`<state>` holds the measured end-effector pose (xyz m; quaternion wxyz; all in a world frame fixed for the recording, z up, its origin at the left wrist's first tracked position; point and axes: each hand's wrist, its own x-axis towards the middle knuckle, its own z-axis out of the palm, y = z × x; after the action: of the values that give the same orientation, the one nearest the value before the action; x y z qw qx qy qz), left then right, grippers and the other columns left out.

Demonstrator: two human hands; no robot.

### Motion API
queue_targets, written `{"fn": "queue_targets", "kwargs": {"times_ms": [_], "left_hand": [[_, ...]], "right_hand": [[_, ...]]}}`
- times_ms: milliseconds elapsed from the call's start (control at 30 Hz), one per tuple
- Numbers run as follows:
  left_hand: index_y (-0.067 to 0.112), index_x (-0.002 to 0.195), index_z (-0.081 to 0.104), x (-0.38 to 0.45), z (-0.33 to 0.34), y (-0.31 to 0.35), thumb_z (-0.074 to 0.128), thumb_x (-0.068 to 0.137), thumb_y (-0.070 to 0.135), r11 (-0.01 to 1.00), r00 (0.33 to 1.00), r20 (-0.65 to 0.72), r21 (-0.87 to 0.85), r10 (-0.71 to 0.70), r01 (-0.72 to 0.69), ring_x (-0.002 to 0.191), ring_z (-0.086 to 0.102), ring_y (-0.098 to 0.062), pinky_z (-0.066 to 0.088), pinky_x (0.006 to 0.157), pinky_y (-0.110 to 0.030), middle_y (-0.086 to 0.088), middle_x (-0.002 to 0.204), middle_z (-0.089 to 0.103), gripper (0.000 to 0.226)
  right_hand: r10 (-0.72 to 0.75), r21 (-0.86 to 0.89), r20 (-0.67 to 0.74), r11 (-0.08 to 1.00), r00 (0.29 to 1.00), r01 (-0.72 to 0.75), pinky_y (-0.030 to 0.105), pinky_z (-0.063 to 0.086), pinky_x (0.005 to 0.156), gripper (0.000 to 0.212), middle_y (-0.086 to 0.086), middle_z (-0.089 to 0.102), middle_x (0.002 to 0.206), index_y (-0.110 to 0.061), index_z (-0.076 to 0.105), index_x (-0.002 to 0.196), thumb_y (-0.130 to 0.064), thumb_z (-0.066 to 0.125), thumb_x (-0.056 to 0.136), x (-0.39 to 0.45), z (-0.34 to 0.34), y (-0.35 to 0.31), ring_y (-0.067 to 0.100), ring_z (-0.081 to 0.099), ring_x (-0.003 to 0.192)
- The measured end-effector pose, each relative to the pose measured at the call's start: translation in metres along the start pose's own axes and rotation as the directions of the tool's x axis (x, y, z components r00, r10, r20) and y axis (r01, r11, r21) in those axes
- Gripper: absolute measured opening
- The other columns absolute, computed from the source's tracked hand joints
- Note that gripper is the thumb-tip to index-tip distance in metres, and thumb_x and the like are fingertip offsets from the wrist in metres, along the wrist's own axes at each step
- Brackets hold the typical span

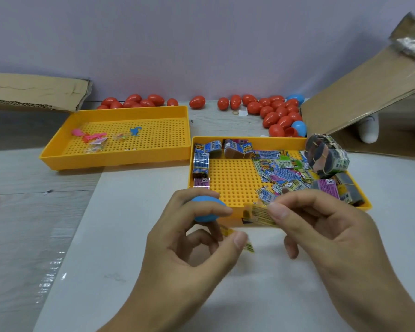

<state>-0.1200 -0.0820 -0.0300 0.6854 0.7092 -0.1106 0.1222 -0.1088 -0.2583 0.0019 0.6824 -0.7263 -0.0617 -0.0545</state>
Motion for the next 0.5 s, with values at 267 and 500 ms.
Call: {"fn": "queue_targets", "kwargs": {"times_ms": [267,500], "left_hand": [[0.029,0.093,0.073,-0.0009,0.0000,0.0044,0.082,0.070,0.052,0.995,0.997,-0.008,0.063,0.080,-0.079,0.072,0.064,-0.023,0.052,0.059,-0.024,0.003,0.118,0.057,0.034],[0.027,0.090,0.077,-0.0009,0.0008,-0.0012,0.071,0.082,0.025,0.992,0.993,0.043,0.057,0.111,-0.113,0.075,0.066,-0.019,0.051,0.061,-0.023,0.003,0.115,0.060,0.010]], "right_hand": [[0.068,0.190,0.050,0.979,0.996,-0.077,0.020,0.040,0.038,0.029,0.010,0.066,0.059,-0.016,0.075,0.081,-0.038,0.084,0.065,-0.0043,0.0025,0.0045,0.013,0.058,0.048],[0.061,0.113,0.067,0.991,0.996,-0.068,0.019,0.042,0.039,0.023,0.011,0.070,0.062,-0.021,0.076,0.080,-0.028,0.084,0.059,-0.0082,0.0096,0.0076,0.012,0.061,0.048]]}}
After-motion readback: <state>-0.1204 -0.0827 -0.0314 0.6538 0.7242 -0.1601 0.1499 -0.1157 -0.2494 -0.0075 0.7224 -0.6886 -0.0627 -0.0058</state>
